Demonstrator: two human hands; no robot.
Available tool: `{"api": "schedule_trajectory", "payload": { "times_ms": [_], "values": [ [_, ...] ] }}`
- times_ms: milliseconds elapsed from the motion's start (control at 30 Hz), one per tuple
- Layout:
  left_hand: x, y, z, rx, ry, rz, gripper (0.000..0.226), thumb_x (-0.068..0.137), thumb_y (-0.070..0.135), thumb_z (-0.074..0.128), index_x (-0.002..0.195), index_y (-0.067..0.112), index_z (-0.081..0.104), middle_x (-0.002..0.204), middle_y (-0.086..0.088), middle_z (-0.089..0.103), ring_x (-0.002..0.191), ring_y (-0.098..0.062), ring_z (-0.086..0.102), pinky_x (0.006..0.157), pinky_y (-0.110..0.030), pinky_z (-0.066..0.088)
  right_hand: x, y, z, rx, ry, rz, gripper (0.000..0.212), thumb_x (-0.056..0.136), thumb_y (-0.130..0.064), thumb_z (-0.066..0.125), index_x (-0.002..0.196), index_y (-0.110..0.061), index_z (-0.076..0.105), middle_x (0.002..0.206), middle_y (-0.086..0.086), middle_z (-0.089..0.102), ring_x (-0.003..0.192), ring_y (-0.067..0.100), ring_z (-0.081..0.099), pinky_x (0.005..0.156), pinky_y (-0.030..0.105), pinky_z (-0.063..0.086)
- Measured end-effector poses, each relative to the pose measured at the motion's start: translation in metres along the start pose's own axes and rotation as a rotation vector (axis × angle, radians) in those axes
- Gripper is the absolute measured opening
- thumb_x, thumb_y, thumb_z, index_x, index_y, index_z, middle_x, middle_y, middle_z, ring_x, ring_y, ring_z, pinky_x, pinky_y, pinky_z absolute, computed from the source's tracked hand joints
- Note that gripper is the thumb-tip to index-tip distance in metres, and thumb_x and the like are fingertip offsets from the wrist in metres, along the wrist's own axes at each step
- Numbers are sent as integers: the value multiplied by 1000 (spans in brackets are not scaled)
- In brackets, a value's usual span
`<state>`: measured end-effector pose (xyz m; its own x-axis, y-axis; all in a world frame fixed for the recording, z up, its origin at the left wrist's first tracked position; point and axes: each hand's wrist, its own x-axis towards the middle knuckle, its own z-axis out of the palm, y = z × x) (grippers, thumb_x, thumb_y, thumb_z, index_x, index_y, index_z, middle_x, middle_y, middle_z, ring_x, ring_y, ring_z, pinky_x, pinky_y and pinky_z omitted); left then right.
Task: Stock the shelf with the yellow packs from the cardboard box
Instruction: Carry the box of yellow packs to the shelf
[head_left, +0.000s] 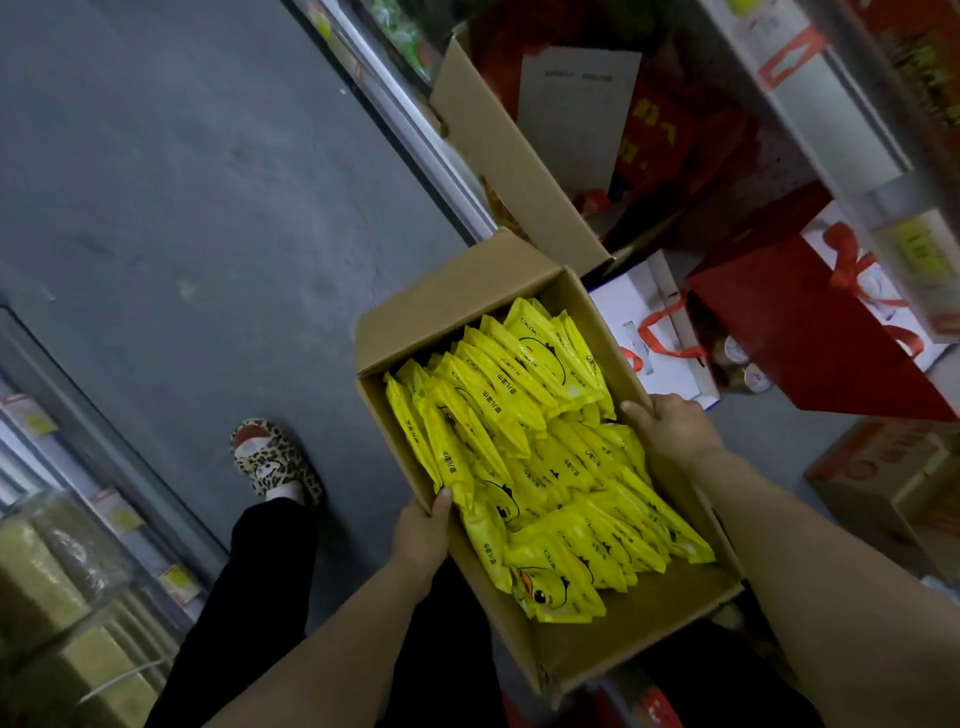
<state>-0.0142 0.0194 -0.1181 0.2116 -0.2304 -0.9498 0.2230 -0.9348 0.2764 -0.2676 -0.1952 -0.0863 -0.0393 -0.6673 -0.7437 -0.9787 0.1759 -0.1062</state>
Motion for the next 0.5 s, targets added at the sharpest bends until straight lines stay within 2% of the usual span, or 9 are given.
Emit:
{"api": "schedule_trajectory", "payload": {
  "times_ms": [67,133,233,333,400,500],
  "values": [
    [11,5,-18,16,-27,18,36,85,59,56,102,28,65,113,-4,68,104,-28,65,91,-47,54,-3,-17,-2,-31,15,18,43,97,-48,54,97,-7,69,86,14,63,91,36,61,74,36,44],
    [21,16,-43,51,-59,39,35,94,48,54,113,21,65,113,-7,69,97,-26,66,87,-41,55,-7,-38,-3,-75,32,29,44,96,-50,54,93,-8,68,83,11,60,90,35,61,71,34,41],
    [45,30,-83,100,-82,43,51,90,54,53,118,12,64,115,-14,68,103,-31,65,92,-50,53,-14,-81,-5,-112,30,49,40,97,-48,54,80,-13,61,78,8,56,87,33,60,69,31,36],
    [52,59,-128,118,-86,54,45,96,45,50,121,9,62,115,-15,67,102,-32,65,90,-48,54,-21,-133,-8,-110,16,51,39,98,-44,55,68,-19,52,69,3,51,79,30,56,67,30,34],
    [48,87,-159,91,-88,72,36,101,35,48,122,8,60,112,-16,66,95,-31,64,81,-41,55,-24,-170,-13,-101,21,35,37,97,-42,56,69,-19,52,68,2,51,71,23,54,58,29,31],
    [46,123,-212,87,-77,99,29,102,32,46,121,12,57,105,-11,63,87,-25,62,63,-29,50,-25,-234,-24,-96,23,-4,40,98,-42,56,66,-19,50,65,2,50,61,14,48,51,27,27]
  ]
}}
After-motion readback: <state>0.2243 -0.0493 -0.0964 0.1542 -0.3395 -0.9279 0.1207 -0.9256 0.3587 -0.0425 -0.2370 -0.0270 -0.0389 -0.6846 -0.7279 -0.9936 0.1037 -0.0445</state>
